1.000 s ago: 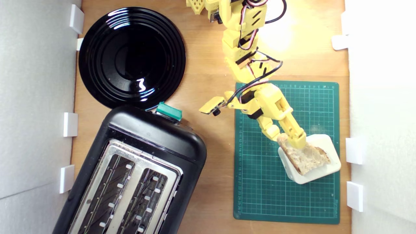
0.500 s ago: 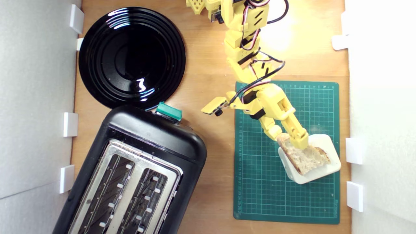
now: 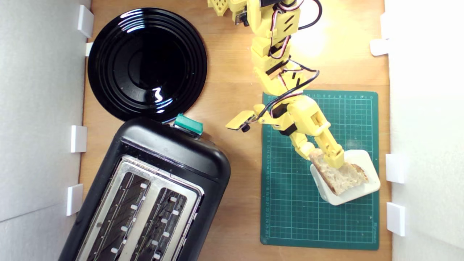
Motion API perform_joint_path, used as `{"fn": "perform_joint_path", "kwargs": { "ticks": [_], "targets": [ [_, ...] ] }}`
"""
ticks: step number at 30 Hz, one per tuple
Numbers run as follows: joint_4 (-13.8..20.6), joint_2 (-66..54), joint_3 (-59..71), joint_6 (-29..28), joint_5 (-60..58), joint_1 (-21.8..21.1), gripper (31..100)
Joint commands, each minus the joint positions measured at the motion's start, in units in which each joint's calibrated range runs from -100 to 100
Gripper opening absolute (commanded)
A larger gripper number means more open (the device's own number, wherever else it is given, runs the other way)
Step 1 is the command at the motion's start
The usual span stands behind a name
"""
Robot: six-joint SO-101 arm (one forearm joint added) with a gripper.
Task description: Pick bread and place in toaster
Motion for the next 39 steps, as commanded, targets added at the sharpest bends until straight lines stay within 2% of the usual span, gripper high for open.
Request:
{"fn": "perform_joint_path", "kwargs": {
  "ticks": [1, 12, 16, 25, 31, 39],
  "targets": [
    [-2.32, -0.37, -2.57, 0.50, -1.11, -1.62, 85.9],
    [-2.51, -0.29, -3.30, 0.50, -1.11, -1.62, 85.2],
    [-2.51, -0.29, -3.39, 0.50, -1.11, -1.62, 81.4],
    [-2.32, -0.29, -3.39, 0.50, -1.11, -1.54, 80.2],
    [-2.41, -0.29, -3.39, 0.44, -1.11, -1.13, 70.8],
    [-2.51, -0.46, -3.21, 0.08, -1.11, -1.05, 69.7]
  ]
}}
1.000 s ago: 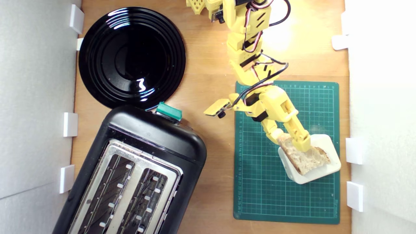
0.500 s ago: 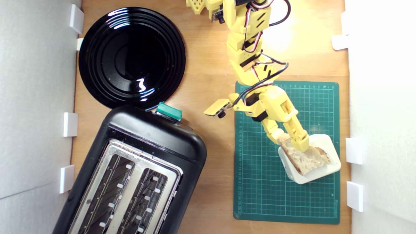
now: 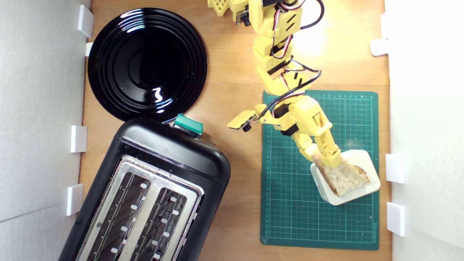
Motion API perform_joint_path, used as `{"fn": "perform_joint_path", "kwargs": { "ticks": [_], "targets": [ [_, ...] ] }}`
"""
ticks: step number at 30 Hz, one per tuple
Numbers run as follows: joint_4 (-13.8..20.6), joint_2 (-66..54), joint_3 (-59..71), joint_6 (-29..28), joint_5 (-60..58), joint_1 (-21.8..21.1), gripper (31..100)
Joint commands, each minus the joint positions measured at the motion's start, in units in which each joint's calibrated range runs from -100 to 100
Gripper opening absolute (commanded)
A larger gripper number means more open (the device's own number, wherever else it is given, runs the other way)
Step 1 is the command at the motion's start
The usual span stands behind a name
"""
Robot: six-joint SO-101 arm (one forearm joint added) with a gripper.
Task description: Pick bread and place in toaster
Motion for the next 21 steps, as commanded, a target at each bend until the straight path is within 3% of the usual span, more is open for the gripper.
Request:
{"fn": "perform_joint_path", "kwargs": {
  "ticks": [1, 9, 14, 21],
  "targets": [
    [-0.46, -0.54, -2.75, -0.18, -1.11, -0.06, 69.7],
    [-0.37, -0.70, -2.56, -0.23, -1.11, 0.43, 69.0],
    [-0.37, -1.12, -2.38, -1.12, -1.11, 0.51, 60.2],
    [0.44, -1.20, -2.29, -2.33, -1.11, 1.31, 57.4]
  ]
}}
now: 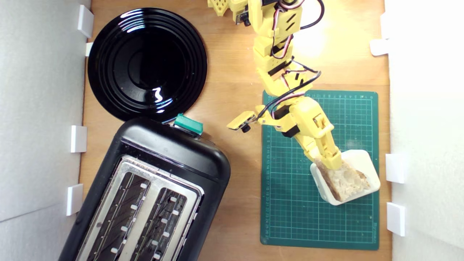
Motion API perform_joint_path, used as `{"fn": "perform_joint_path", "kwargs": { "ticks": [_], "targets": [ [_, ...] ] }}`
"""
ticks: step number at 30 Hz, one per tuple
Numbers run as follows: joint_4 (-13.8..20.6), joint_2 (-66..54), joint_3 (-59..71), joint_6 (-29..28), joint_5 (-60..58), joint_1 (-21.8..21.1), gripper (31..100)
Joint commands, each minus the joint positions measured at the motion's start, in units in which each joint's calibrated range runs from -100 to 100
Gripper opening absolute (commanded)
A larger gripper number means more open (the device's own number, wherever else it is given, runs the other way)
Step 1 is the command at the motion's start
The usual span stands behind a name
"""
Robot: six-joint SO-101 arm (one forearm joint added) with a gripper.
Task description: Pick bread and place in toaster
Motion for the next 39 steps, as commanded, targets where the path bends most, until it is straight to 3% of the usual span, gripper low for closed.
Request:
{"fn": "perform_joint_path", "kwargs": {
  "ticks": [1, 12, 18, 34, 37, 39],
  "targets": [
    [0.53, -1.04, -1.55, 0.11, -0.94, 1.04, 57.5],
    [-0.28, -6.03, -1.28, 0.11, 0.25, 1.12, 55.3],
    [-0.37, -20.42, -1.55, -0.26, 17.49, 2.25, 54.8],
    [0.53, -56.28, -2.28, 0.27, 42.83, 6.27, 55.3],
    [-0.64, -62.02, -2.37, 2.99, 47.78, 6.36, 55.2],
    [-3.55, -64.76, -4.00, 5.44, 52.04, 6.36, 55.3]
  ]
}}
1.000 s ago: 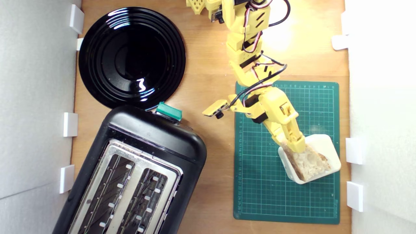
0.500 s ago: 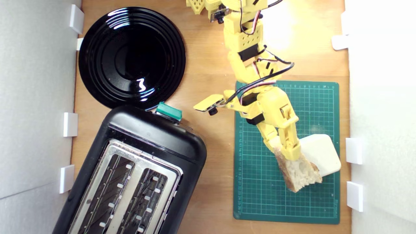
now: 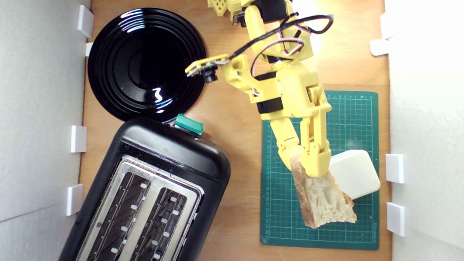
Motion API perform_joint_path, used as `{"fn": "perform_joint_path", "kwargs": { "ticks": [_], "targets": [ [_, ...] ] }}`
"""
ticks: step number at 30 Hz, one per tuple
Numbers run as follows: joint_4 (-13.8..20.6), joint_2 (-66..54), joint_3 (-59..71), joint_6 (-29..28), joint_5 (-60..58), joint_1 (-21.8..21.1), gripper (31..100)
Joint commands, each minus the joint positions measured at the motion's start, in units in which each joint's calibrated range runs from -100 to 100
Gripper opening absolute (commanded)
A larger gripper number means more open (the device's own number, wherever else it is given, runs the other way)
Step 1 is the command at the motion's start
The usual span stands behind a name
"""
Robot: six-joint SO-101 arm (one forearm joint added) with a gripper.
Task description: Pick bread and place in toaster
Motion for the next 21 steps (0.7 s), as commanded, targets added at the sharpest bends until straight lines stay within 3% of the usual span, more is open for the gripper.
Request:
{"fn": "perform_joint_path", "kwargs": {
  "ticks": [1, 5, 8, 13, 21],
  "targets": [
    [-5.01, -9.73, -5.92, 4.89, 8.67, 0.13, 55.3],
    [-9.45, -13.47, -13.00, 10.07, 18.74, 0.13, 54.9],
    [-8.72, -14.81, -18.18, 11.74, 25.31, 0.86, 54.8],
    [-8.63, -14.81, -27.25, 13.73, 34.02, 5.93, 54.8],
    [-8.63, -14.22, -39.78, 21.53, 44.51, 11.73, 54.8]
  ]
}}
